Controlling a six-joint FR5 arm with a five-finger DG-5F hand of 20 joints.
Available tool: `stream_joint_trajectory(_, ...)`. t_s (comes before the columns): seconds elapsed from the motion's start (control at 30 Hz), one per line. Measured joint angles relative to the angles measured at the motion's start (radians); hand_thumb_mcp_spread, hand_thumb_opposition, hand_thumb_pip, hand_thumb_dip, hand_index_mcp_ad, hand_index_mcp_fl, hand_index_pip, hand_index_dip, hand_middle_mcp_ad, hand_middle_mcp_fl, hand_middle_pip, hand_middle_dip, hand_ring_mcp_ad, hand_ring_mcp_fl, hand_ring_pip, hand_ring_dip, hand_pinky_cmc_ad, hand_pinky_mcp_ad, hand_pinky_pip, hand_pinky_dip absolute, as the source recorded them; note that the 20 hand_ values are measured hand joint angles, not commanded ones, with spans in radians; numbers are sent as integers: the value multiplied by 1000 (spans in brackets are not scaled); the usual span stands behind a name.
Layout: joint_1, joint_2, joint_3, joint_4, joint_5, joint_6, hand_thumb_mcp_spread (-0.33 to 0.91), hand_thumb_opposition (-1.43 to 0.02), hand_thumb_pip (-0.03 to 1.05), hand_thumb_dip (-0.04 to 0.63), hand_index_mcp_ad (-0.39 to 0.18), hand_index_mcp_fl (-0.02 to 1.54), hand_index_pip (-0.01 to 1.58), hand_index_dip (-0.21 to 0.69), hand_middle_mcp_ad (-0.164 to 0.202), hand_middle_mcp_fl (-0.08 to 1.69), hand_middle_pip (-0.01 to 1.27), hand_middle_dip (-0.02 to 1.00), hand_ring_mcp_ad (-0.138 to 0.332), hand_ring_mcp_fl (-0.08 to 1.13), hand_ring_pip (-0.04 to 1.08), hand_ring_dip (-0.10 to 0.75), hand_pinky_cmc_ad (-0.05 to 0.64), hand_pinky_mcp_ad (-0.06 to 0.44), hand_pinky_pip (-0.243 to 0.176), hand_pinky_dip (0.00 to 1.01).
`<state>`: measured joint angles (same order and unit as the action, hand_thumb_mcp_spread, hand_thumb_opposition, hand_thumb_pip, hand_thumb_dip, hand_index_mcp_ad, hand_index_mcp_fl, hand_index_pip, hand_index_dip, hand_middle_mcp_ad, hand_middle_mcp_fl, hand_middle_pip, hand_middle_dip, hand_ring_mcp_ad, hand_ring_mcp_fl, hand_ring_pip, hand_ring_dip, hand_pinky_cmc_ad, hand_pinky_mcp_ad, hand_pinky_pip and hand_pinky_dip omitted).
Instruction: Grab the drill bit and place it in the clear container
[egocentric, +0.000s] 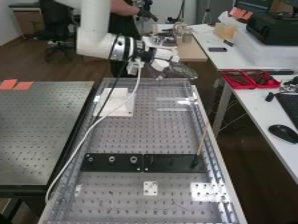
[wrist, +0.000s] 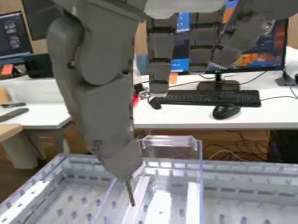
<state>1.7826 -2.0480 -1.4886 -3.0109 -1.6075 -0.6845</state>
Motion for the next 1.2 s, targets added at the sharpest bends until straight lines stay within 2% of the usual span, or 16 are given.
stream_joint_trajectory(0.4,11,-50,32,-2,30,-11,703,-1033,436,284,-180,1065,679,349,56,375,117,239,199,133,115,86,353,150,-52,138)
stream_joint_trajectory(0.83,15,-61,47,0,32,-10,703,-1033,436,284,-180,1065,695,346,52,396,122,251,199,133,115,87,353,150,-56,138)
stream_joint_trajectory(0.97,13,-65,54,-22,33,-16,686,-1051,426,284,-178,1054,709,347,52,393,122,251,199,133,115,87,353,150,-56,138)
stream_joint_trajectory(1.03,12,-70,63,-44,32,-19,641,-1037,421,283,-154,972,780,347,52,367,122,251,201,134,113,87,353,152,-52,138)
stream_joint_trajectory(1.17,9,-74,70,-60,36,-23,550,-918,506,283,-138,620,747,347,56,297,119,250,197,101,113,87,337,150,-56,138)
stream_joint_trajectory(1.2,8,-74,69,-59,36,-24,531,-901,525,283,-138,607,730,347,52,298,119,250,201,98,113,87,333,150,-56,138)
